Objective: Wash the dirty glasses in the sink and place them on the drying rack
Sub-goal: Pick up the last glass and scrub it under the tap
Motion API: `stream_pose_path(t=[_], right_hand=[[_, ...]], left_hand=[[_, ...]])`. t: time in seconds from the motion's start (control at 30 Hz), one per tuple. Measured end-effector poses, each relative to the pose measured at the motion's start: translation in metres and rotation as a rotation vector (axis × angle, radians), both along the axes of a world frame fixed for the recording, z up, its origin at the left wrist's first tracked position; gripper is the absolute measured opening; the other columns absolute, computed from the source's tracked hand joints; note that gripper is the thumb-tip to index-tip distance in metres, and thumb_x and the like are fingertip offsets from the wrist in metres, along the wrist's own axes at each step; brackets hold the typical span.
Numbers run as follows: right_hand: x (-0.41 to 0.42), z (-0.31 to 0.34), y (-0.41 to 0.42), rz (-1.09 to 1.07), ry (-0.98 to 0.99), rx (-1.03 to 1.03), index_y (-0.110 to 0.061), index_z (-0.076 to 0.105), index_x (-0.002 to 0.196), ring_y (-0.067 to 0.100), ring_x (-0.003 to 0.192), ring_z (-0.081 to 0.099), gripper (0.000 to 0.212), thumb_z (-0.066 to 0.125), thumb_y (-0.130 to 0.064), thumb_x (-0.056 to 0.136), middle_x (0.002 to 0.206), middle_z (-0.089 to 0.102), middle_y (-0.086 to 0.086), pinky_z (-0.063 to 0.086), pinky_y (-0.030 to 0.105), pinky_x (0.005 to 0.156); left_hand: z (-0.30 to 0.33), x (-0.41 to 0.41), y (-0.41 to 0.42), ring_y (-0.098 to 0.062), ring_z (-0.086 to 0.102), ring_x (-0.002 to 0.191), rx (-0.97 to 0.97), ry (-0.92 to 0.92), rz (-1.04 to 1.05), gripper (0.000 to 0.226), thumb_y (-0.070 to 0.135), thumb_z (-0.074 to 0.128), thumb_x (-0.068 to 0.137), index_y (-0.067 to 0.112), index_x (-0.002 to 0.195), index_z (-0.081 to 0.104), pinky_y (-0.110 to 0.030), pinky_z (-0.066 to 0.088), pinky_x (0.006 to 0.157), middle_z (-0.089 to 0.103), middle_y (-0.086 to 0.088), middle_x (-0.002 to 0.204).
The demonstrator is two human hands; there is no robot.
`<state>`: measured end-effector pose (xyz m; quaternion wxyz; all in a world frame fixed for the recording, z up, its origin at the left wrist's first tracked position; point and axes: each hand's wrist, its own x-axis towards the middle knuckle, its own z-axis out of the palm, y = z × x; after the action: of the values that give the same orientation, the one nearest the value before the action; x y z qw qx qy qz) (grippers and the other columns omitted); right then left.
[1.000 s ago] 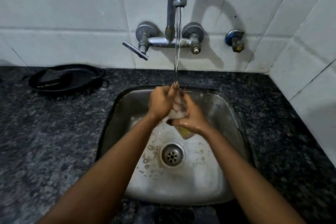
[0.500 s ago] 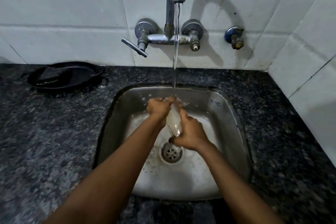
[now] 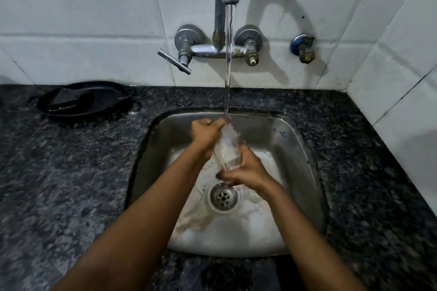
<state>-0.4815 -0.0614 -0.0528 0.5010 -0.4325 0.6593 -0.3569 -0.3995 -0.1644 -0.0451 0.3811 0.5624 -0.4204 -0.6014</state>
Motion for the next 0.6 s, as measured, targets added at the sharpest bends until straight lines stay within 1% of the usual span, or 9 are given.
stream_pose_path(t=[0.07, 0.17, 0.23, 0.3, 0.33, 0.37, 0.5, 0.57, 0.6], right_hand=[[-0.008, 0.002, 0.003, -0.072, -0.592, 0.078, 0.0, 0.052, 0.113, 0.023, 0.063, 0.068, 0.033, 0.057, 0.002, 0.08, 0.081, 0.069, 0.014, 0.059, 0.033, 0.06], [-0.005, 0.004, 0.001, -0.131, -0.721, 0.124, 0.004, 0.059, 0.097, 0.023, 0.059, 0.066, 0.016, 0.055, 0.001, 0.082, 0.08, 0.066, 0.018, 0.057, 0.031, 0.057], [0.007, 0.002, -0.003, -0.138, -0.204, 0.121, -0.003, 0.055, 0.106, 0.026, 0.067, 0.065, 0.033, 0.068, -0.006, 0.076, 0.086, 0.064, 0.015, 0.054, 0.032, 0.06], [0.017, -0.001, -0.005, -0.051, 0.619, 0.102, -0.009, 0.038, 0.127, 0.031, 0.09, 0.063, 0.071, 0.078, -0.02, 0.069, 0.103, 0.06, 0.014, 0.051, 0.036, 0.072], [0.02, -0.005, -0.004, -0.048, 0.816, 0.058, -0.01, 0.032, 0.132, 0.033, 0.098, 0.061, 0.082, 0.079, -0.025, 0.067, 0.11, 0.058, 0.014, 0.049, 0.036, 0.076], [0.018, -0.006, -0.004, -0.047, 0.803, 0.034, -0.011, 0.031, 0.133, 0.033, 0.099, 0.061, 0.086, 0.08, -0.028, 0.065, 0.111, 0.059, 0.014, 0.049, 0.035, 0.077], [-0.003, -0.001, 0.003, -0.086, -0.425, 0.082, -0.004, 0.053, 0.112, 0.026, 0.071, 0.069, 0.048, 0.072, -0.008, 0.069, 0.089, 0.07, 0.014, 0.059, 0.04, 0.07], [-0.007, 0.002, 0.008, -0.121, -0.721, 0.103, 0.001, 0.06, 0.096, 0.025, 0.063, 0.068, 0.021, 0.063, -0.003, 0.076, 0.082, 0.07, 0.017, 0.058, 0.036, 0.064], [-0.005, 0.004, 0.008, -0.134, -0.696, 0.098, 0.0, 0.06, 0.096, 0.025, 0.063, 0.068, 0.016, 0.061, -0.002, 0.079, 0.082, 0.069, 0.018, 0.057, 0.035, 0.064]], left_hand=[[0.002, 0.005, 0.0, -0.025, 0.057, 0.075, 0.04, 0.236, -0.069, 0.019, 0.022, 0.073, 0.076, 0.009, 0.081, 0.06, -0.036, 0.056, 0.073, 0.058, -0.015, 0.08], [0.004, 0.002, -0.003, -0.024, 0.057, 0.077, 0.045, 0.179, -0.092, 0.017, 0.022, 0.07, 0.079, 0.009, 0.079, 0.059, -0.039, 0.053, 0.076, 0.059, -0.01, 0.081], [0.006, -0.004, -0.004, -0.017, 0.055, 0.072, 0.031, -0.028, -0.063, 0.015, 0.023, 0.069, 0.081, 0.011, 0.077, 0.06, -0.032, 0.051, 0.066, 0.059, -0.006, 0.078], [0.007, -0.01, -0.002, -0.018, 0.058, 0.074, -0.032, -0.224, -0.044, 0.017, 0.024, 0.07, 0.08, 0.013, 0.072, 0.06, -0.034, 0.054, 0.071, 0.062, -0.008, 0.08], [0.007, -0.01, -0.001, -0.018, 0.059, 0.072, -0.08, -0.258, -0.029, 0.019, 0.025, 0.07, 0.08, 0.013, 0.068, 0.06, -0.034, 0.054, 0.072, 0.063, -0.009, 0.077], [0.007, -0.011, 0.0, -0.018, 0.059, 0.067, -0.126, -0.257, -0.026, 0.022, 0.025, 0.071, 0.079, 0.013, 0.065, 0.06, -0.033, 0.054, 0.07, 0.062, -0.008, 0.072], [0.005, 0.002, 0.001, -0.019, 0.057, 0.059, -0.111, 0.084, -0.149, 0.021, 0.021, 0.073, 0.076, 0.005, 0.071, 0.061, -0.029, 0.054, 0.061, 0.059, -0.008, 0.063], [0.003, 0.004, 0.001, -0.023, 0.054, 0.064, -0.026, 0.201, -0.157, 0.021, 0.022, 0.074, 0.075, 0.006, 0.074, 0.06, -0.037, 0.054, 0.068, 0.056, -0.014, 0.07], [0.003, 0.002, 0.001, -0.021, 0.053, 0.059, -0.033, 0.167, -0.146, 0.022, 0.022, 0.073, 0.076, 0.008, 0.068, 0.058, -0.034, 0.053, 0.063, 0.055, -0.012, 0.067]])
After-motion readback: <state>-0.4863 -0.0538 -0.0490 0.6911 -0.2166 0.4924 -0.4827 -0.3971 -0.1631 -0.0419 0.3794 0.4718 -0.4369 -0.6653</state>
